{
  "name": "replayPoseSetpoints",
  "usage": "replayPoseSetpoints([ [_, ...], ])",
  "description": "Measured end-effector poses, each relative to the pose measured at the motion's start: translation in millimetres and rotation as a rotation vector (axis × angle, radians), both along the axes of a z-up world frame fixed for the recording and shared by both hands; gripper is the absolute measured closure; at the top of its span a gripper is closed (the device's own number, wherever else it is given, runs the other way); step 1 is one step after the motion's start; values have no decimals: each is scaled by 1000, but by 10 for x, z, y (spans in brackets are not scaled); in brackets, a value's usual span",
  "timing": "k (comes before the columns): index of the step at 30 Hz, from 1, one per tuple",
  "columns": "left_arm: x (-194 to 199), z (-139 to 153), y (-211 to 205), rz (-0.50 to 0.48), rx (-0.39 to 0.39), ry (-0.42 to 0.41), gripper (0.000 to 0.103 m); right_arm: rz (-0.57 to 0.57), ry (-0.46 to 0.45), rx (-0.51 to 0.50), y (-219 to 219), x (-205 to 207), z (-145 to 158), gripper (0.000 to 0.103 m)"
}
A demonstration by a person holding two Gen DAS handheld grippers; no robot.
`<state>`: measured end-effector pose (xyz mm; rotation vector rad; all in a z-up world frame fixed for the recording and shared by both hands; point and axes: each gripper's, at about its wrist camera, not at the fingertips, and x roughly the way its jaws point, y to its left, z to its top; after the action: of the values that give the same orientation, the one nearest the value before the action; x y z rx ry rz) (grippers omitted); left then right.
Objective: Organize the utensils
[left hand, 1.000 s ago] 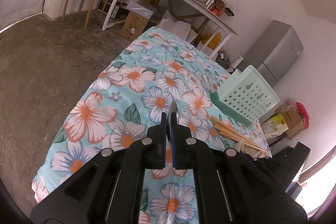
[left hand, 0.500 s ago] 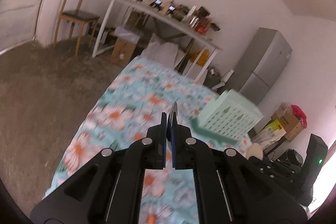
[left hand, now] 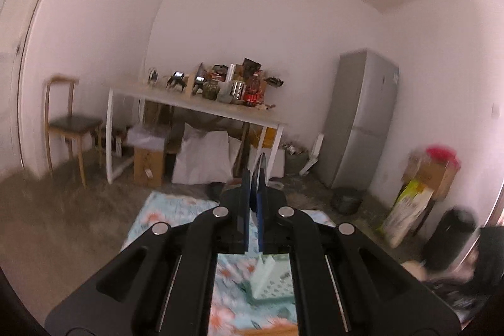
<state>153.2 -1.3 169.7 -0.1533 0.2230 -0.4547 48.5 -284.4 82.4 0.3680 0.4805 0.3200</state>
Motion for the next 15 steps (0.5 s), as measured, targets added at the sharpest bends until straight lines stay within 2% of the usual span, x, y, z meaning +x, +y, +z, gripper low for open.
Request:
replayPoseSetpoints([
  [5,312,20,-491,24,186,-5,100,37,-74,71,-287,69,172,98],
  [10,626,-149,-878,48,350,55,100,63,-121,136,-525,174,194,98],
  [15,852,-364,-1036,19,404,128,100,70,-140,181,-698,257,210,98],
])
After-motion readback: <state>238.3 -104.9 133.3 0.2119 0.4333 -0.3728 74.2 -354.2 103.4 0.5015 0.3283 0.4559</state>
